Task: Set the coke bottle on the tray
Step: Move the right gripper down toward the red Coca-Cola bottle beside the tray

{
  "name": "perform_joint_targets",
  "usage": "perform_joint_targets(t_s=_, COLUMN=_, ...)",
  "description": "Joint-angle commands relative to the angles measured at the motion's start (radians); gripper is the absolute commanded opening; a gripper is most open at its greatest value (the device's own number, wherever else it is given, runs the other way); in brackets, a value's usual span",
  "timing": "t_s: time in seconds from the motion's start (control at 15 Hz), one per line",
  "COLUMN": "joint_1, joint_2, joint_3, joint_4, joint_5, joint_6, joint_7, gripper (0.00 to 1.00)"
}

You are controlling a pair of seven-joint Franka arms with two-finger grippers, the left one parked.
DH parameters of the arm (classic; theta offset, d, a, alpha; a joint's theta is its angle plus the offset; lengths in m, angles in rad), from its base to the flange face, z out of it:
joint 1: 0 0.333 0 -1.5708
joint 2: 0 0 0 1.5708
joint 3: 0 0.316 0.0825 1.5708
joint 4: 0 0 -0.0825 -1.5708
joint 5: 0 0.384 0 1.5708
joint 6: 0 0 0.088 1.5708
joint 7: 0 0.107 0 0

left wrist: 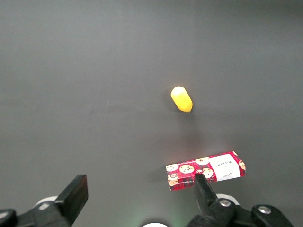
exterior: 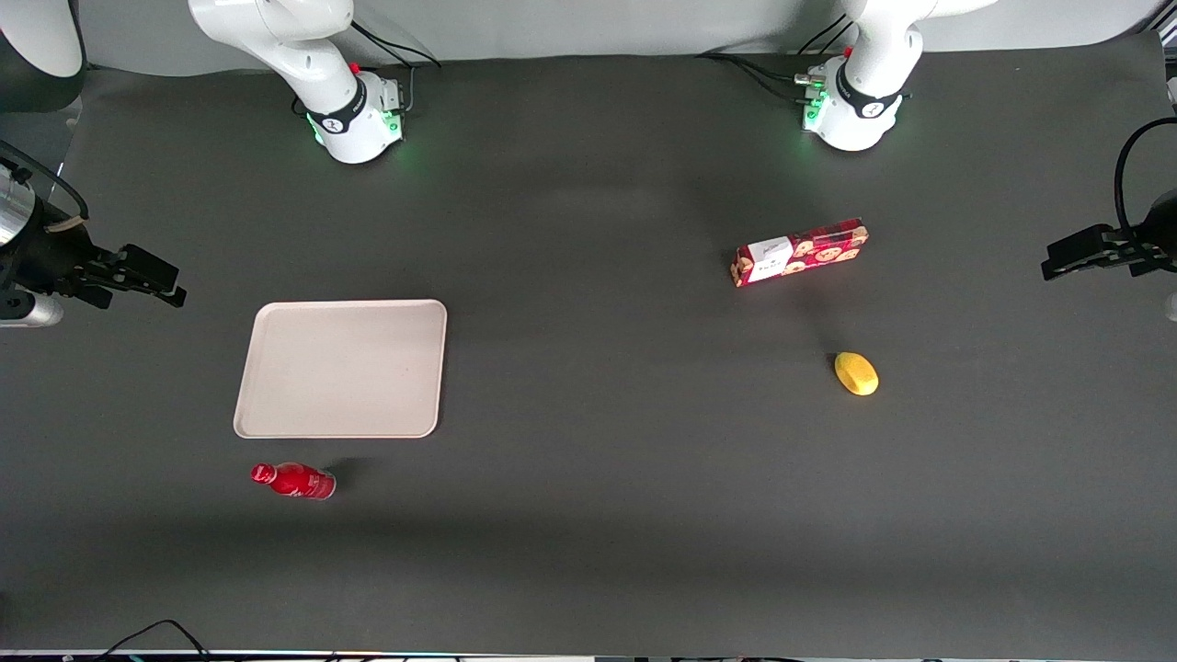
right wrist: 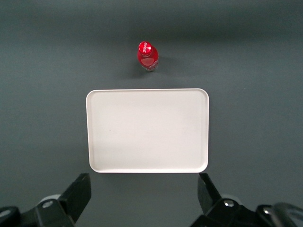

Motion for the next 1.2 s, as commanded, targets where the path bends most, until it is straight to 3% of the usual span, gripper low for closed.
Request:
perform_joint_targets(t_s=0.0, joint_1=-0.017, joint_2=0.015, joint_3=0.020, joint_4=0.026, joint_5=-0.022, joint_6=0.000, joint_7=0.021, gripper=1.00)
perform_joint_targets(t_s=0.2, joint_1=-0.011, joint_2=0.062, joint_3=0.020, joint_4=0.088, joint_5=-0.026, joint_6=0.001, joint_7=0.012, gripper=1.00)
perform_joint_targets(t_s=0.8, joint_1=-0.018, joint_2=0.616, joint_3=0.020, joint_4=0.590, joint_5=-0.023, joint_6=0.055, joint_7=-0.092, gripper=1.00)
perform_joint_targets(t_s=1.13, joint_1=-0.007, joint_2=0.735, joint_3=0.021, joint_4=0.603, joint_5=-0.023, joint_6=0.216, joint_7=-0.089, gripper=1.00)
